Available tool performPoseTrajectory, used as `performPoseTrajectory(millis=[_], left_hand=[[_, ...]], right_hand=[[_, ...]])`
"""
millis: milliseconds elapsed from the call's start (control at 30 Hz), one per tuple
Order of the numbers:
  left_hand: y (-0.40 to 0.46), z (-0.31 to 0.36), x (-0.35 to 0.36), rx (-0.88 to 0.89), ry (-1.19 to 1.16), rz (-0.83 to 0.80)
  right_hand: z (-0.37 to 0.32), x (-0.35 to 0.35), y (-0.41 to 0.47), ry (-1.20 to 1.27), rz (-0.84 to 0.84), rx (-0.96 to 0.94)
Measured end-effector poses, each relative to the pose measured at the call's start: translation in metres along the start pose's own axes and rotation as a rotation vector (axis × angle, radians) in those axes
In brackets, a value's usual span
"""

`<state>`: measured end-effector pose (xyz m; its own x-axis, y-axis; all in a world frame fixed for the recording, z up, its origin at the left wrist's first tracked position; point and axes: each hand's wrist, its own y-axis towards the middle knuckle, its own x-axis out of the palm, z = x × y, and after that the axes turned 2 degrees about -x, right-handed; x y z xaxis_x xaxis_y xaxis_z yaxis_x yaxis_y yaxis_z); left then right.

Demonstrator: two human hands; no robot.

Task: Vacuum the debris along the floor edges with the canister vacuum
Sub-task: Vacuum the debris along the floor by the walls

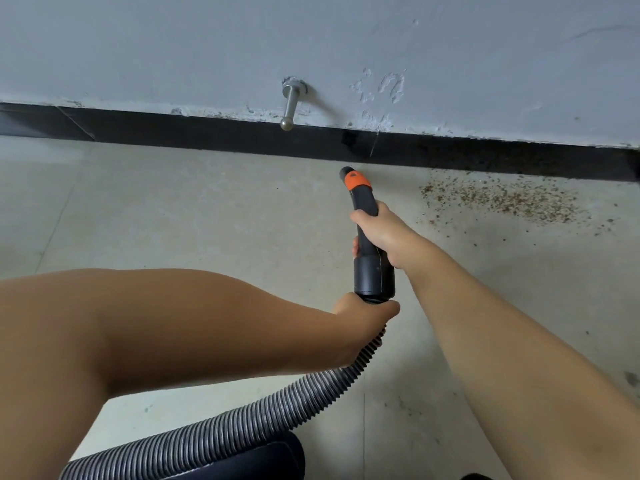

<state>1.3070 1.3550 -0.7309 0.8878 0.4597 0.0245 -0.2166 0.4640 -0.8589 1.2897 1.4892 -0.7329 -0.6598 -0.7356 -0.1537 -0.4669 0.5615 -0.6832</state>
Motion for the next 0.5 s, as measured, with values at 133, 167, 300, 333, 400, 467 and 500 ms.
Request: performPoseTrajectory(millis=[133, 167, 300, 333, 400, 467, 500], left_hand=[[-0.025, -0.023, 0.016, -0.065, 0.058, -0.127], [-0.031, -0.028, 0.019, -0.082, 0.072, -0.151], [-0.05, -0.043, 0.032, -0.146, 0.146, -0.226], [-0.052, -0.045, 0.036, -0.152, 0.171, -0.24], [-0.053, -0.044, 0.046, -0.15, 0.222, -0.266], [-0.051, -0.039, 0.057, -0.135, 0.269, -0.287], [-0.049, -0.036, 0.063, -0.124, 0.282, -0.292]], right_hand=[[0.033, -0.017, -0.039, 0.051, 0.079, 0.018], [0.041, -0.021, -0.049, 0.088, 0.098, 0.025], [0.063, -0.036, -0.078, 0.171, 0.114, 0.077], [0.068, -0.041, -0.083, 0.189, 0.127, 0.088], [0.077, -0.054, -0.088, 0.24, 0.188, 0.109], [0.084, -0.07, -0.09, 0.279, 0.259, 0.124], [0.086, -0.078, -0.09, 0.295, 0.284, 0.126]])
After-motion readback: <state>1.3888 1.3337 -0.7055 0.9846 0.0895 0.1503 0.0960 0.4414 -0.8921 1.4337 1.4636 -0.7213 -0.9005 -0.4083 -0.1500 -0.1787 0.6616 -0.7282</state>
